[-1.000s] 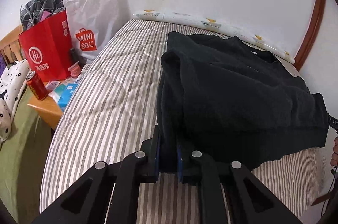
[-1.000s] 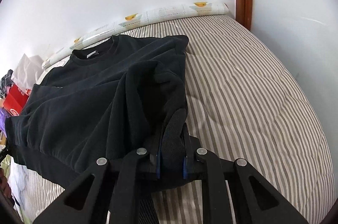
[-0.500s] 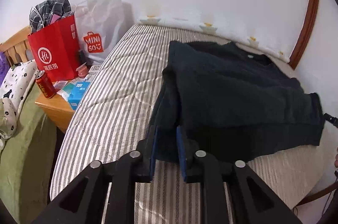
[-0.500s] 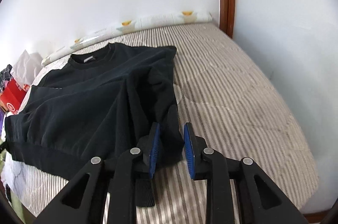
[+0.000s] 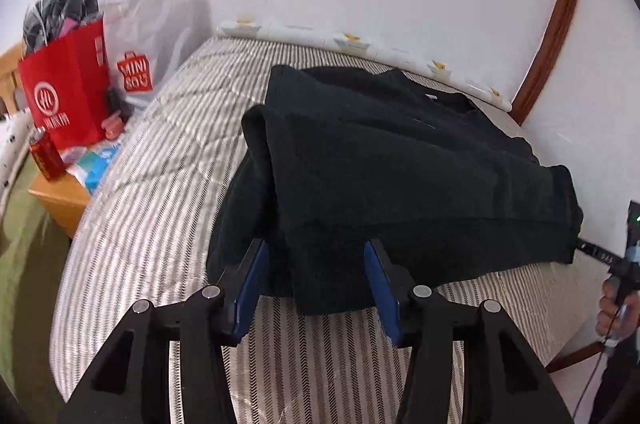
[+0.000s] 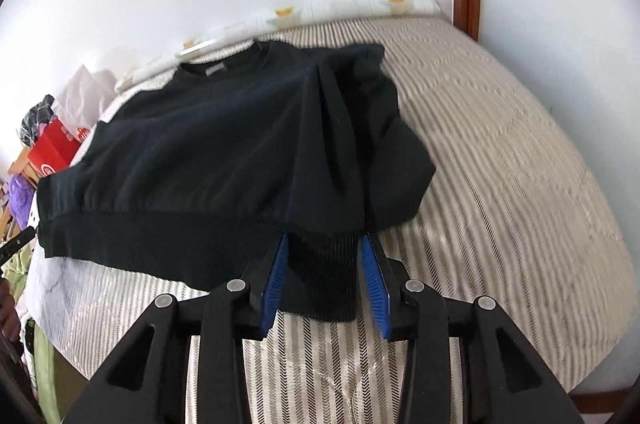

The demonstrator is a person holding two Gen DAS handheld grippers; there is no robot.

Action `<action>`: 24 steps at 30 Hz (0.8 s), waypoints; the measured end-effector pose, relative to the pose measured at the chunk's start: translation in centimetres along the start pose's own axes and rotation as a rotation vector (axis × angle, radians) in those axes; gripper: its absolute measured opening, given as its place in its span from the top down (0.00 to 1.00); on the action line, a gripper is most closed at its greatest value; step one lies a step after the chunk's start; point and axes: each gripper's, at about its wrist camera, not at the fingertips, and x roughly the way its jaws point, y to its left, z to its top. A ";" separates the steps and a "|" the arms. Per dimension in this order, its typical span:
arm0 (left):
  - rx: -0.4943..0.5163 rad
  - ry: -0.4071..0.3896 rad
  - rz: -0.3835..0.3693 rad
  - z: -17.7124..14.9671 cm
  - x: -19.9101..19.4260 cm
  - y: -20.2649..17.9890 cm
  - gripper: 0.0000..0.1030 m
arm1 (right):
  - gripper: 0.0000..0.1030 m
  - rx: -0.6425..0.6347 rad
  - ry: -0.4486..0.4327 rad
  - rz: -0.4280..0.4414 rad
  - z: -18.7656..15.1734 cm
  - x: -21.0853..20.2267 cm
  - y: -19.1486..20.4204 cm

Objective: Fold small clothes

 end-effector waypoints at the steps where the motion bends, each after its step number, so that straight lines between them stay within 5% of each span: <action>1: -0.011 0.004 -0.014 0.0 0.3 0.1 0.54 | 0.63 0.006 0.003 0.007 -0.1 0.2 -0.1; 7: -0.001 0.056 -0.020 0.2 2.4 -0.4 0.59 | 0.71 -0.010 0.001 0.004 0.1 0.7 0.5; 12: -0.008 0.055 0.001 0.5 2.8 -0.5 0.89 | 0.88 -0.045 -0.019 0.010 0.0 -0.7 0.6; 24: -0.001 -0.073 -0.035 5.0 0.6 -1.4 0.93 | 0.90 -0.012 -0.190 0.099 5.0 -3.6 1.9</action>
